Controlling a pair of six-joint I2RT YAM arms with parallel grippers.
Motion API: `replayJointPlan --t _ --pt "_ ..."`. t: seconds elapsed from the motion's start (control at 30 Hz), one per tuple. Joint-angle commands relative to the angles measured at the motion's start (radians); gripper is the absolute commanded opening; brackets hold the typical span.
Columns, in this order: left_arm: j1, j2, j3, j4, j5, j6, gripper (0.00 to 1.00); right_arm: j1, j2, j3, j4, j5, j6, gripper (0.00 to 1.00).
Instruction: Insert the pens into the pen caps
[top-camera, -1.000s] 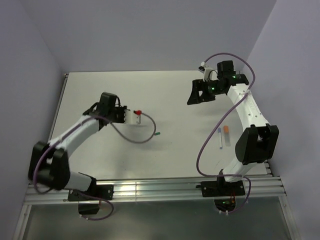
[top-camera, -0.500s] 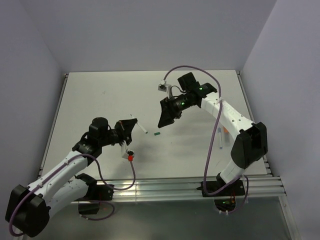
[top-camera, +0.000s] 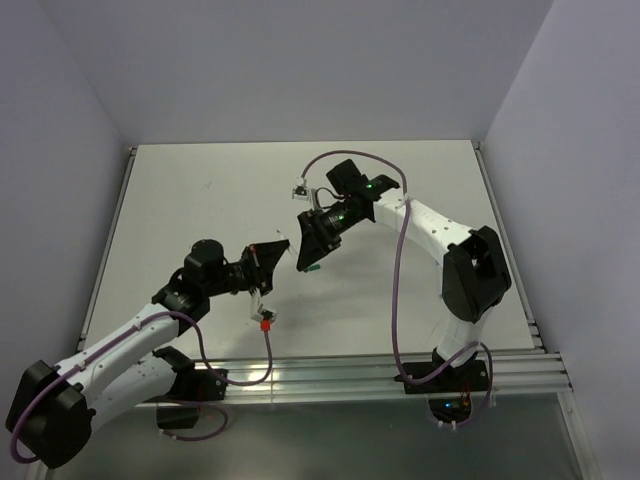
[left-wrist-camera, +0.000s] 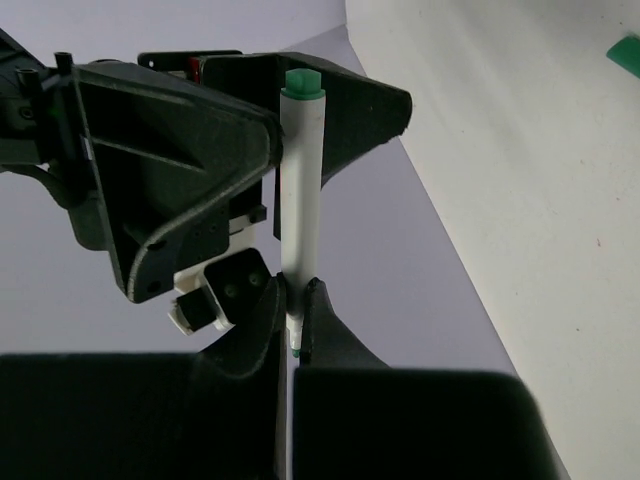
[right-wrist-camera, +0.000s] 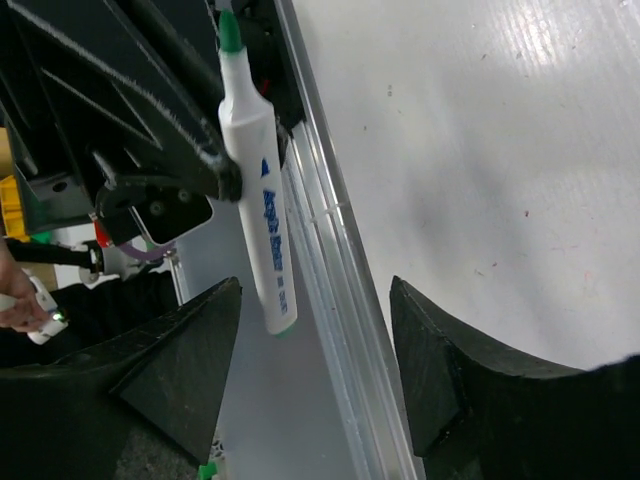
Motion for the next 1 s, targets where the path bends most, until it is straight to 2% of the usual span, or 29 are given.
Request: replayJointPlan --t 0.0,0.1,0.23,0.27,0.3,0.37,0.4,0.47,0.5,0.53,0.63,0.7,0.8,0.9,0.93,0.97 --pt "-0.022 0.004 -0.010 0.066 0.004 0.152 0.00 0.011 0.003 0.047 0.053 -0.052 0.026 0.68" --pt "-0.028 0.012 -0.010 0.074 -0.002 0.148 0.00 0.011 0.009 0.049 0.060 -0.073 0.057 0.63" --pt "-0.036 0.026 -0.009 0.094 -0.018 0.132 0.00 0.014 0.010 0.035 0.067 -0.089 0.061 0.50" --pt "-0.036 0.026 -0.007 0.094 -0.018 0.131 0.00 0.014 0.009 0.029 0.070 -0.093 0.060 0.43" --pt "-0.036 0.027 -0.007 0.095 -0.018 0.131 0.00 0.015 0.009 0.026 0.071 -0.095 0.060 0.43" --pt "-0.036 0.029 -0.010 0.100 -0.019 0.129 0.00 0.015 0.004 0.018 0.073 -0.101 0.060 0.31" --pt "-0.037 0.030 -0.013 0.104 -0.021 0.128 0.00 0.015 0.004 0.018 0.074 -0.104 0.058 0.17" --pt "-0.037 0.035 -0.016 0.117 -0.025 0.120 0.07 0.015 0.001 0.015 0.076 -0.107 0.058 0.02" --pt "-0.037 0.038 -0.019 0.126 -0.027 0.112 0.13 0.015 0.001 0.014 0.076 -0.103 0.060 0.00" --pt "-0.039 0.038 -0.020 0.134 -0.033 0.094 0.33 0.014 -0.006 0.012 0.076 -0.103 0.057 0.00" --pt "-0.037 0.027 0.010 0.076 -0.042 0.030 0.63 0.001 -0.022 0.009 0.077 -0.092 0.060 0.00" --pt "-0.039 0.009 0.046 0.014 -0.060 0.000 0.71 -0.032 -0.036 0.004 0.077 -0.092 0.060 0.00" --pt "-0.039 -0.040 0.127 -0.118 -0.071 -0.137 0.72 -0.093 -0.065 -0.009 0.079 -0.074 0.057 0.00" --pt "-0.039 -0.045 0.270 -0.323 -0.073 -0.352 0.71 -0.202 -0.091 -0.022 0.077 -0.029 0.045 0.00" --pt "-0.039 -0.008 0.314 -0.372 -0.073 -0.491 0.72 -0.259 -0.105 -0.025 0.077 -0.014 0.040 0.00" --pt "-0.039 0.028 0.421 -0.538 -0.079 -0.544 0.73 -0.287 -0.112 -0.031 0.077 0.017 0.038 0.00"
